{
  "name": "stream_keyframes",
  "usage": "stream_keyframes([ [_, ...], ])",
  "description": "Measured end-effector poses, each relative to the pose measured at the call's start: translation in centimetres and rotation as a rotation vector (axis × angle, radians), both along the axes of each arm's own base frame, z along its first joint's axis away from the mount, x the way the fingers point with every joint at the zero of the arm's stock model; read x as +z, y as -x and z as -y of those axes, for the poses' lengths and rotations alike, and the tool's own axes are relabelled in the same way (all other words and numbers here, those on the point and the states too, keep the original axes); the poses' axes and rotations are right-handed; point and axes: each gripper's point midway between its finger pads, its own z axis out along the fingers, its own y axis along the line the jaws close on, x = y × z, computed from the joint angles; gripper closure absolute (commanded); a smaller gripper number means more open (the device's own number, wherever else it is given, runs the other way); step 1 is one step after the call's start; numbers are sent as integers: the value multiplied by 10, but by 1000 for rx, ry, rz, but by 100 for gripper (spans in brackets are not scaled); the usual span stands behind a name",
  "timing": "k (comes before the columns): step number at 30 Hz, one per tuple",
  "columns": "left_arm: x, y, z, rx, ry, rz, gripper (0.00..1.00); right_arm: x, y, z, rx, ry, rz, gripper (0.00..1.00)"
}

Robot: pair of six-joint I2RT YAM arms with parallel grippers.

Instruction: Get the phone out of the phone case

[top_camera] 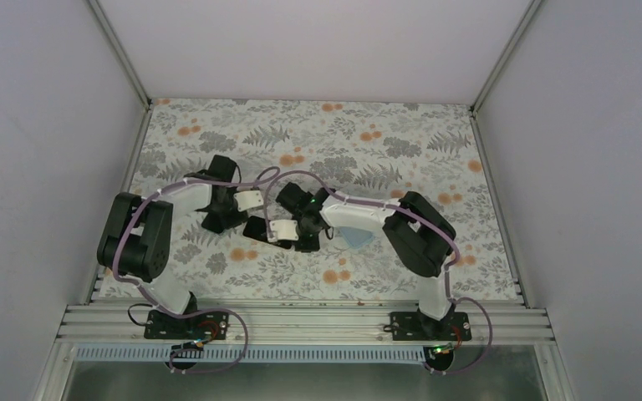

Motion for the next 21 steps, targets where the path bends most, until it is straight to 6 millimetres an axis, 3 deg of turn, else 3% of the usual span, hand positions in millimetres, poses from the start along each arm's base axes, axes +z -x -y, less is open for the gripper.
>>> stream_keyframes([
  [3,0,7,-3,2,-8,-14,98,2,-23,13,-41,20,54,96],
  [5,0,12,-3,0,-8,-25,98,7,-38,18,-64,11,91,89],
  [7,0,17,-2,-1,-5,-38,95,18,-50,18,-73,-18,128,60],
  [8,0,18,-2,1,-4,-45,88,25,-53,18,-73,-33,144,35],
  [9,0,20,-2,1,-2,-53,71,34,-54,17,-63,-48,159,24],
  [11,1,23,-1,5,6,-73,47,52,-53,15,-41,-76,182,4],
  [14,3,31,0,5,22,-125,3,70,-52,10,-9,-106,205,0],
  [17,7,27,1,22,39,-145,0,71,-52,6,13,-112,199,0],
  [21,9,19,-4,60,55,-148,0,54,-51,0,39,-93,157,0],
])
